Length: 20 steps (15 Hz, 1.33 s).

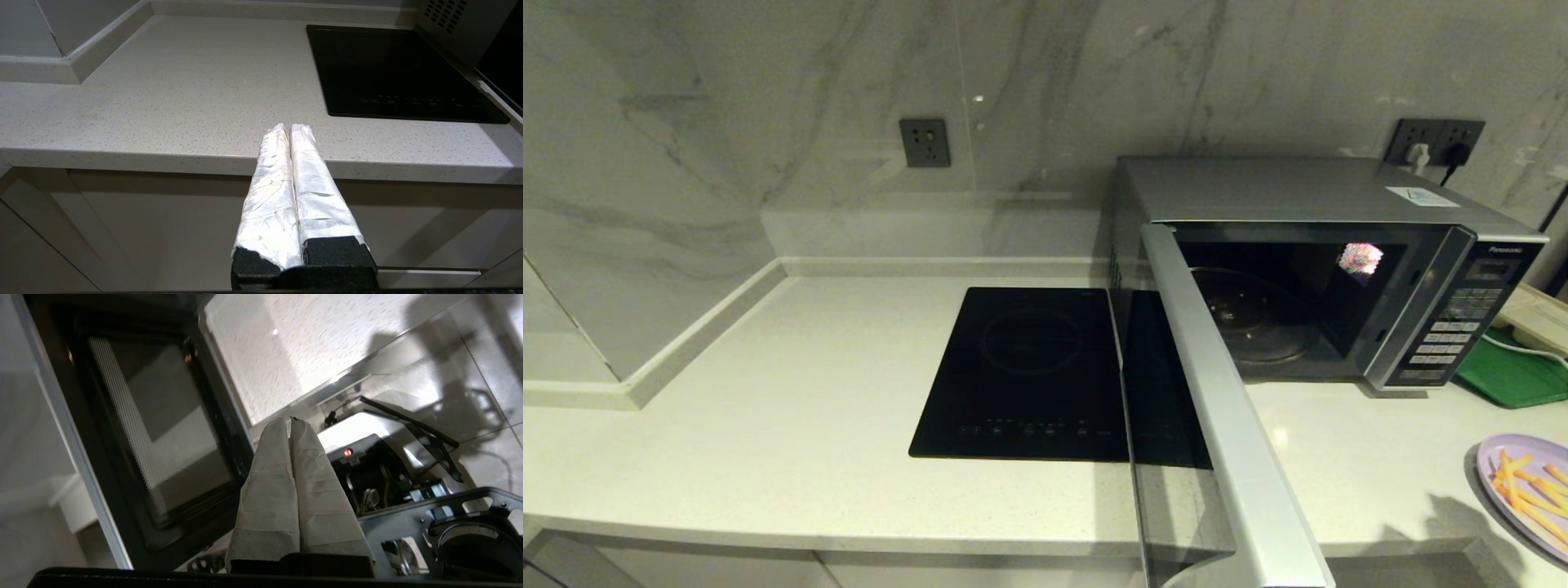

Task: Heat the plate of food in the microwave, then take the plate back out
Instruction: Close the microwave oven

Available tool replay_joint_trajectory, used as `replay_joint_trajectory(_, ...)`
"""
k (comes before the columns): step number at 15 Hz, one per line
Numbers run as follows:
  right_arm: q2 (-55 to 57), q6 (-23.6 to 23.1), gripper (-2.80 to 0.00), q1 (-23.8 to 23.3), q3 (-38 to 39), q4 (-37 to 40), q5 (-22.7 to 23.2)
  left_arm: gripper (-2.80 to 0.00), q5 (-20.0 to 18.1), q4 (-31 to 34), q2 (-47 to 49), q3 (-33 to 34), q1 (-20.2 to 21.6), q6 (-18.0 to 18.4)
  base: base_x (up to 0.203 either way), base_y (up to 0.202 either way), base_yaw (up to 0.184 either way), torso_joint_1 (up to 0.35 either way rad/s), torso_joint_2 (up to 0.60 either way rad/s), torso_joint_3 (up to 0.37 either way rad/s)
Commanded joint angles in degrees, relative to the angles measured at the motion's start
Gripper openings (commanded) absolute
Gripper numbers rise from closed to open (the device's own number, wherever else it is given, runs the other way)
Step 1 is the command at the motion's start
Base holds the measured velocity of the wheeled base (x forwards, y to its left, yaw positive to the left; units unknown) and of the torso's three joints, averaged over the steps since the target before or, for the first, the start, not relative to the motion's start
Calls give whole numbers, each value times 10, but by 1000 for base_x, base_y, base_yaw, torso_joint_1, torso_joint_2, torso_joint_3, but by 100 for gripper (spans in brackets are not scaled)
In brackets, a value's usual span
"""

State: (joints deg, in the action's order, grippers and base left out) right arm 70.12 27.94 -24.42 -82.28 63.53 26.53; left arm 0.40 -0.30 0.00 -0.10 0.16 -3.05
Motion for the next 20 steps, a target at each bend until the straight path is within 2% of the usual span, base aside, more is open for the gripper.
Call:
replay_joint_trajectory(1,11,79,-280,157,-37,7,-89,-280,0,0,0,0,0,0,0,0,0,0,0,0)
replay_joint_trajectory(4,47,172,-280,363,-91,8,-228,-280,0,0,0,0,0,0,0,0,0,0,0,0)
replay_joint_trajectory(7,120,213,-280,538,-154,12,-359,-280,0,0,0,0,0,0,0,0,0,0,0,0)
replay_joint_trajectory(8,152,220,-280,580,-178,12,-394,-280,0,0,0,0,0,0,0,0,0,0,0,0)
replay_joint_trajectory(12,248,225,-280,701,-287,14,-440,-280,0,0,0,0,0,0,0,0,0,0,0,0)
replay_joint_trajectory(15,279,217,-280,765,-310,12,-453,-280,0,0,0,0,0,0,0,0,0,0,0,0)
replay_joint_trajectory(20,308,202,-280,814,-312,0,-455,-280,0,0,0,0,0,0,0,0,0,0,0,0)
